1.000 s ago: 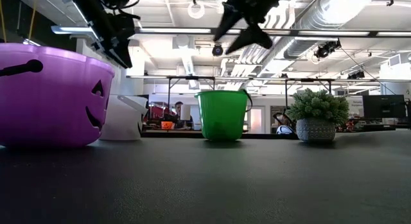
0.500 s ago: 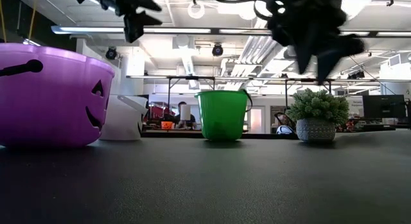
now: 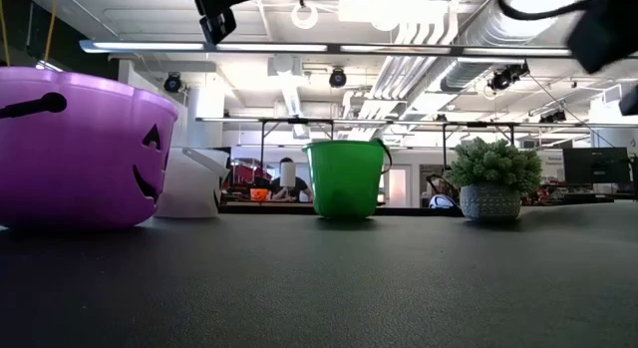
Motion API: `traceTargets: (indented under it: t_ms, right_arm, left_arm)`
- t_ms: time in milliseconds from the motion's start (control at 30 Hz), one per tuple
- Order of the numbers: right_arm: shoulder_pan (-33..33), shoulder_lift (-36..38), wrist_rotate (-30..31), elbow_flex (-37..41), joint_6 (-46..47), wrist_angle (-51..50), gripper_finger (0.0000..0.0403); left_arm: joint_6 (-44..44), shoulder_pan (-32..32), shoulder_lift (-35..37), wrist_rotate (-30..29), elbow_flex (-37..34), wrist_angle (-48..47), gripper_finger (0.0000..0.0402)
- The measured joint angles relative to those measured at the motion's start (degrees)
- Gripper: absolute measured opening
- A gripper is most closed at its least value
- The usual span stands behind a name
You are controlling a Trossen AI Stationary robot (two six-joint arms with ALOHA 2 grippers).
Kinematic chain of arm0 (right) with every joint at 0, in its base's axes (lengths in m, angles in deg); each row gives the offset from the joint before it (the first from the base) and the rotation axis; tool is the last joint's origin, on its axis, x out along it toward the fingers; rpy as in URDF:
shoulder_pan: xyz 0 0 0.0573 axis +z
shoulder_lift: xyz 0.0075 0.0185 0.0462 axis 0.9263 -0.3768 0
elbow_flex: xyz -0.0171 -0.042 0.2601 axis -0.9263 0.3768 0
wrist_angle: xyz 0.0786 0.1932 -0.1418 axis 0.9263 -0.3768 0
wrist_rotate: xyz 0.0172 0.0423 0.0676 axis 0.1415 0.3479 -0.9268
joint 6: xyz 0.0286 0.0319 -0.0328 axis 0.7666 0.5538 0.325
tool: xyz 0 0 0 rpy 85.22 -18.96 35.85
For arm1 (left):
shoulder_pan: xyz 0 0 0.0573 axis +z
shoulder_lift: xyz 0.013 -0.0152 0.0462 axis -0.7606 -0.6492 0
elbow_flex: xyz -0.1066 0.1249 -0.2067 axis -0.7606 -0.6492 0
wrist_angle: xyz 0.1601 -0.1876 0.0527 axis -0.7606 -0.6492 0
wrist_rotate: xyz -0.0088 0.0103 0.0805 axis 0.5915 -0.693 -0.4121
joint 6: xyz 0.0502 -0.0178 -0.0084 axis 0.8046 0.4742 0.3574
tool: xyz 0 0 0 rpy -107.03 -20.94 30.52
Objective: Sort candy
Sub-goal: Put the green gummy into the violet bucket
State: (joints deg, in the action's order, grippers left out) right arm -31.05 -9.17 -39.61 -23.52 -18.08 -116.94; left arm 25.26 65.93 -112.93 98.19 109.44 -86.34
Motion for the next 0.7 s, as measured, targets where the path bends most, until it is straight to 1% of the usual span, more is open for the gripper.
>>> traceTargets:
  t_ms: [167,300,400,567,700]
  right_arm:
    - [2.27,0.0,0.96,3.71,-0.11,0.06,0.02]
    - [2.27,0.0,0.93,7.58,-0.19,3.51,0.02]
    - [2.19,-0.02,-0.4,10.03,-0.17,7.63,0.02]
    - [2.15,0.0,-2.57,11.57,2.43,11.21,0.02]
    - [2.21,-0.04,-2.68,10.73,2.52,10.67,0.02]
  left_arm:
    - [-0.18,-1.33,0.0,-0.09,0.0,1.1,0.0129]
    - [-3.07,-2.2,0.02,-1.29,0.0,4.47,0.0129]
    - [-5.52,-2.85,0.02,-3.37,0.0,7.23,0.0129]
    - [-8.88,-3.19,0.04,-4.2,0.02,10.21,0.0129]
    - [-10.54,-3.92,0.04,-9.06,0.02,10.21,0.0129]
